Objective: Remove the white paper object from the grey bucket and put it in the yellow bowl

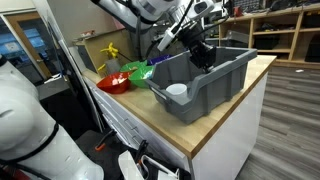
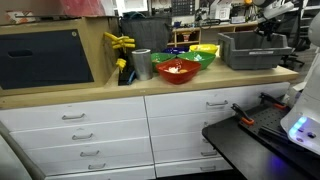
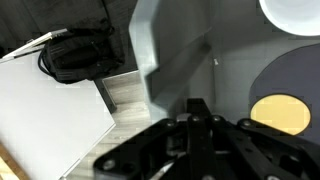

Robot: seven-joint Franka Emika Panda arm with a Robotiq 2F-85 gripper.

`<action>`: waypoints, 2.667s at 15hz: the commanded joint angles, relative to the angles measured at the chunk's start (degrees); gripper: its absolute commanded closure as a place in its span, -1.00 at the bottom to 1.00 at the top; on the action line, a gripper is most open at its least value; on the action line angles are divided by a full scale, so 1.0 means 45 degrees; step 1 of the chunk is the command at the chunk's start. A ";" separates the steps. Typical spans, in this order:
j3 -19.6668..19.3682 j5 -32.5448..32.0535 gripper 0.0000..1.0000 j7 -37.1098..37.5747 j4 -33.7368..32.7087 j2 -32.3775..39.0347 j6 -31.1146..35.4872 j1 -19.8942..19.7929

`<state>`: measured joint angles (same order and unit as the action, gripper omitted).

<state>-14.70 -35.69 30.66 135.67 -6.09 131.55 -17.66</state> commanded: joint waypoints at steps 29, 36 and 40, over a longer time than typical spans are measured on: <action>0.2548 0.3110 -1.00 -0.1192 -0.2013 -0.1827 -0.5292 0.1815; 0.2622 0.5162 -1.00 -0.2353 -0.3091 -0.1762 -0.7574 0.2392; 0.2644 0.6097 -1.00 -0.2780 -0.3212 -0.1658 -0.8405 0.2583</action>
<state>-2.77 -11.36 20.51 123.23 -14.52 97.67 -6.77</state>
